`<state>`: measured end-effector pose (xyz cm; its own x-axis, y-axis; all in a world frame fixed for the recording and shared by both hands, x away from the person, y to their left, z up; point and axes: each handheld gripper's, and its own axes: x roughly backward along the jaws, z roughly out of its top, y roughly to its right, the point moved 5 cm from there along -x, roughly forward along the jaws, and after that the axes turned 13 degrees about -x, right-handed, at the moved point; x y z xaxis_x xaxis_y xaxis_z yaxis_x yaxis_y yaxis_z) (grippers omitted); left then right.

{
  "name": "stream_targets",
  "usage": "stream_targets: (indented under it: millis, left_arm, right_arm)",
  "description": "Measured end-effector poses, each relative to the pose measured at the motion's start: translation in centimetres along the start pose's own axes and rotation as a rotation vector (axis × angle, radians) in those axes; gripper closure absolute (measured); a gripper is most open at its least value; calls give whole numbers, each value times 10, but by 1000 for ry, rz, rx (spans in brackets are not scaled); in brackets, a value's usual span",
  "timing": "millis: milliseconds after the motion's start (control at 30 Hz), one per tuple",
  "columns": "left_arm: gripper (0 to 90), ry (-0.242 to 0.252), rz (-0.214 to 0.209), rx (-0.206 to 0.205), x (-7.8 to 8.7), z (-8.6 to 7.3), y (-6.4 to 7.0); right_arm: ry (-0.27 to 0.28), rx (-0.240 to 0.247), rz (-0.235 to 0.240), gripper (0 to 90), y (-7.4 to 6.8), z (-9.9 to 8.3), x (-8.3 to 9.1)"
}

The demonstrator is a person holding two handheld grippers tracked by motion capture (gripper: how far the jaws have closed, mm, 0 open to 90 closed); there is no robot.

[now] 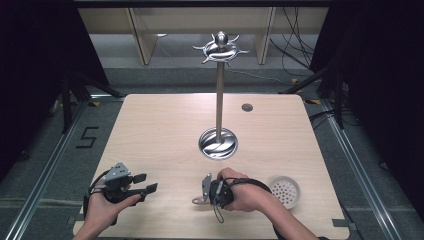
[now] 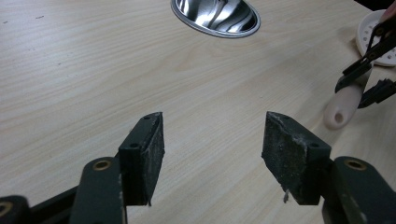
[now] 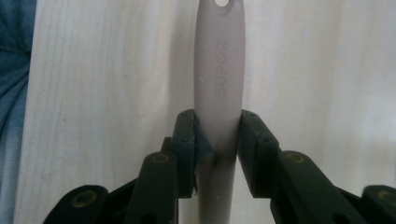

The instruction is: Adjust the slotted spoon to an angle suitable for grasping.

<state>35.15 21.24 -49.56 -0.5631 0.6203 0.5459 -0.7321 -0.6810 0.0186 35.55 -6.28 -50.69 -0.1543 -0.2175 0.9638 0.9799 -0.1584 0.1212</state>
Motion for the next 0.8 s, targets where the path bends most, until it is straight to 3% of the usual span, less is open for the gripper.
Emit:
stream_targets:
  millis: [100, 133, 333, 400, 433, 467, 500, 533, 567, 600, 633, 667, 767, 800]
  left_arm:
    - [381, -3, -2, -2, 0, 0, 0]
    - [381, -5, -3, -2, 0, 0, 0]
    - [381, 4, -1, 0, -1, 0, 1]
    - [381, -10, 9, -2, 1, 0, 0]
    - [381, -10, 9, -2, 1, 0, 0]
    - [381, -4, -1, -4, 1, 0, -1]
    - [381, -4, -1, -4, 1, 0, -1]
    - [381, 0, 2, -2, 0, 0, 0]
    - [381, 1, 1, -1, 0, 0, 0]
    - [381, 4, 0, -11, 0, 0, 0]
    - [381, 4, 0, -11, 0, 0, 0]
    - [381, 3, 2, -3, 0, 0, 0]
    - [381, 2, 4, -3, 0, 0, 0]
    - [381, 3, 4, -3, 0, 0, 0]
  right_arm:
    - [42, -22, -12, 702, 2, -2, 7]
    - [84, -77, -25, 702, 2, -4, 15]
    - [167, -116, -82, 702, 11, -11, 30]
    - [233, -167, -120, 703, 17, -17, 42]
    - [233, -167, -120, 703, 17, -17, 42]
    - [295, -191, -147, 702, 23, -21, 50]
    - [295, -191, -147, 702, 23, -21, 50]
    - [350, -208, -166, 703, 31, -27, 58]
    - [350, -208, -166, 703, 31, -27, 58]
    - [378, -295, -190, 703, 33, -34, 67]
    - [410, -274, -190, 702, 36, -35, 70]
    - [440, -303, -214, 703, 40, -39, 75]
    - [476, -306, -223, 703, 46, -45, 85]
    - [528, -354, -227, 703, 50, -50, 93]
